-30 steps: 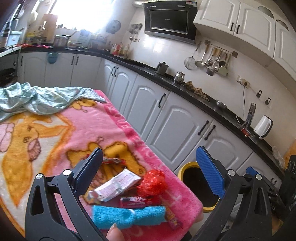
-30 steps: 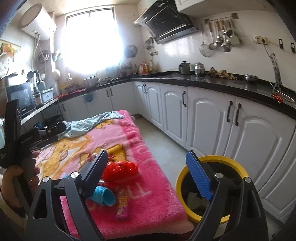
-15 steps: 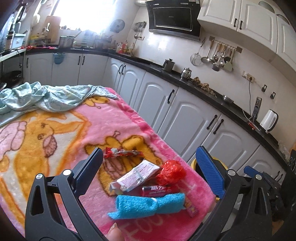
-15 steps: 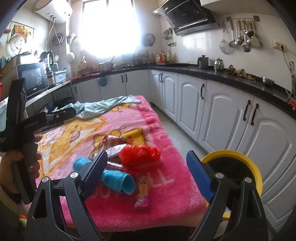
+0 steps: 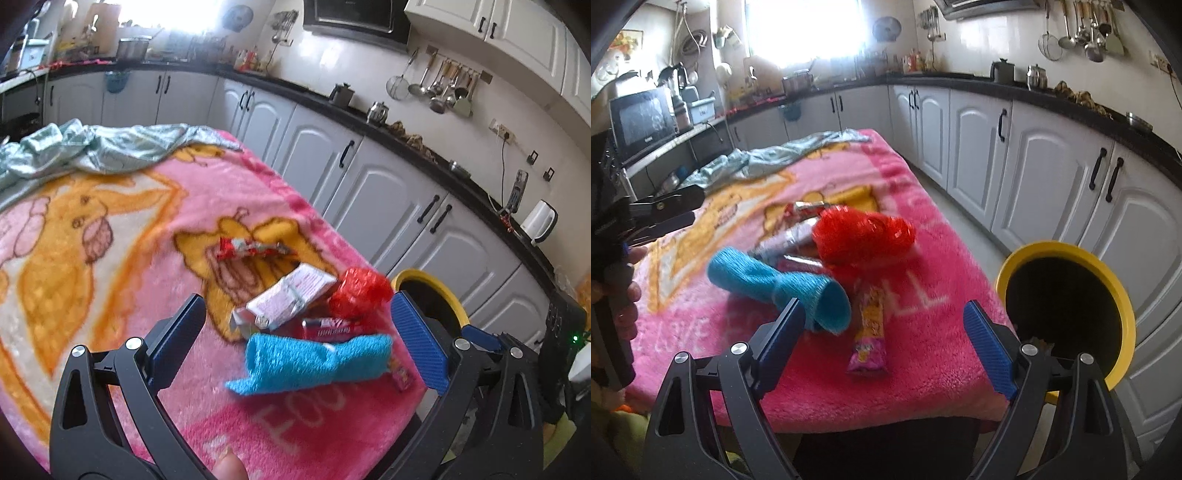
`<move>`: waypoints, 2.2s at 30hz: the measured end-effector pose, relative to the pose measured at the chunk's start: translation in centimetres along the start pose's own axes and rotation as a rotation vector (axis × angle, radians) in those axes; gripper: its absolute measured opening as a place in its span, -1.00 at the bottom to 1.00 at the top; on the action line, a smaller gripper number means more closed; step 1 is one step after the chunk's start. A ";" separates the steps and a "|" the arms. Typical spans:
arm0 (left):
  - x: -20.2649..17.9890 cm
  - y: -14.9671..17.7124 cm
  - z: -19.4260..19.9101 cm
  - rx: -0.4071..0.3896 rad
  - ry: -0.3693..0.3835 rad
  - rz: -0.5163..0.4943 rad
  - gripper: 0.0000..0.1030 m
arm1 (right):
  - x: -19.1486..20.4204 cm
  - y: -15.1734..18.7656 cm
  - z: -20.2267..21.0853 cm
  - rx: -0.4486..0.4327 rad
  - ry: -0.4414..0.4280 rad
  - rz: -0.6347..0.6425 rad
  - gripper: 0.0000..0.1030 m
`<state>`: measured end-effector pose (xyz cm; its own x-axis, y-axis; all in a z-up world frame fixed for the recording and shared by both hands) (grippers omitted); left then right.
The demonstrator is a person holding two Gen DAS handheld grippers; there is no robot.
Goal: Collect trash
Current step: 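Grasp the blue foam sleeve with the left tool while the right tool grasps the yellow snack packet, then carry the blue foam sleeve and yellow snack packet over the yellow bin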
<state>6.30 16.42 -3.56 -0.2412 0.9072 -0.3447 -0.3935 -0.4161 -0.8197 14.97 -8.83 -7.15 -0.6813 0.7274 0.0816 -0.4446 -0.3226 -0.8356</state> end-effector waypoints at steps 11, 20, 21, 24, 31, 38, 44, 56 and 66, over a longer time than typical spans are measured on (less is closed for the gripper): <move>1.3 2.7 -2.0 0.099 0.015 0.045 0.79 | -0.2 2.3 -3.3 0.098 -0.023 0.000 0.49; 1.9 4.1 -2.9 0.143 0.007 0.070 0.45 | -0.4 3.5 -6.1 0.195 -0.065 -0.040 -0.18; 1.9 4.2 -3.0 0.149 0.008 0.067 0.39 | -0.4 3.8 -6.3 0.202 -0.066 -0.039 -0.22; 1.9 4.6 -3.3 0.170 0.009 0.060 0.04 | -0.5 3.9 -6.3 0.196 -0.063 -0.036 -0.41; 1.4 4.4 -2.9 0.184 0.021 0.034 -0.67 | -1.2 3.9 -5.7 0.192 -0.083 -0.072 -0.59; 1.0 4.0 -1.7 0.174 0.040 0.009 -0.95 | -1.3 3.4 -5.2 0.179 -0.082 -0.078 -0.61; -0.7 3.1 -0.5 0.140 0.081 -0.022 -0.97 | -1.2 2.2 -3.7 0.131 -0.070 -0.062 -0.61; -6.8 0.0 1.0 0.065 0.196 -0.107 -0.98 | -1.8 -0.9 0.1 0.019 -0.041 -0.029 -0.61; -12.4 -2.6 0.7 0.023 0.296 -0.175 -0.98 | -3.1 -3.7 3.9 -0.087 -0.003 -0.027 -0.61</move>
<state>9.68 6.19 3.16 0.0981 0.9423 -0.3201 -0.4271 -0.2506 -0.8688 16.46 -12.23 -2.15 -0.6714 0.7335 0.1062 -0.4106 -0.2488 -0.8772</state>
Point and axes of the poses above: each gripper's, at about its wrist camera, not at the fingertips, and z roughly against the way its jaws point, x to its left, y to its underside, the point moved 2 cm from there along -z, roughly the way its jaws point, and after that the axes turned 9 degrees about -x, right-handed, at the moved point
